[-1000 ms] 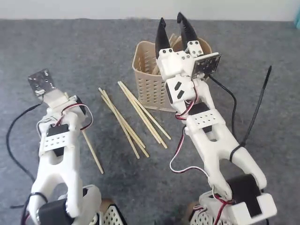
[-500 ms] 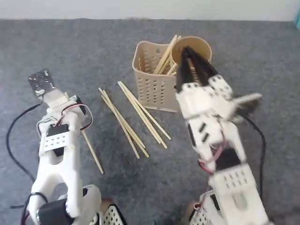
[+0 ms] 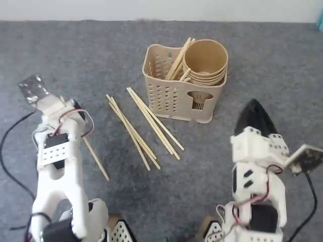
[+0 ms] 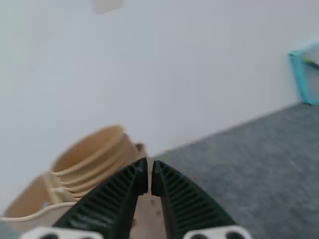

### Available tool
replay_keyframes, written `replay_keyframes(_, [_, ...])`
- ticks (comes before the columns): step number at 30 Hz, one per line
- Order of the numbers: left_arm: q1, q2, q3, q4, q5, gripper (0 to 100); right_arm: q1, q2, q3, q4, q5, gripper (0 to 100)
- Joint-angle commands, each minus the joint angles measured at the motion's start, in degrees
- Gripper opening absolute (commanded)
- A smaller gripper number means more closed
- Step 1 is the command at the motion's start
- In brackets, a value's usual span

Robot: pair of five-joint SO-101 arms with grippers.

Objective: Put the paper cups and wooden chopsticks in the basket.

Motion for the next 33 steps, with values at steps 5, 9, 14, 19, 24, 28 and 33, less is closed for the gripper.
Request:
replay_keyframes(5, [10.55, -22.24, -4.18, 0.97, 0.7, 1, 6.02, 2.07, 15.3, -1.89, 1.32, 2.6])
replay_keyframes(9, [20.48, -30.86, -8.04, 0.62, 0.7, 1, 5.67, 2.07, 18.11, -4.26, 4.04, 2.6])
replay_keyframes(14, [28.92, -28.31, -22.11, -2.11, 0.7, 1, 5.67, 2.68, 18.11, -4.18, 5.01, 2.6])
replay_keyframes(19, [30.86, -15.74, -41.98, -1.93, -2.55, 1, 4.62, 2.68, 18.11, -4.09, 5.63, 2.6])
replay_keyframes(24, [33.93, -1.49, -58.07, -2.02, -8.0, 1, 3.56, 2.68, 18.11, -3.47, 5.71, 2.6])
replay_keyframes(28, [37.54, 8.53, -65.89, -2.02, -8.79, 1, 3.65, 2.68, 18.11, -3.56, 5.71, 2.6])
replay_keyframes(33, [39.21, 17.58, -68.97, -2.37, -8.79, 1, 3.65, 2.68, 18.11, -3.47, 9.41, 2.6])
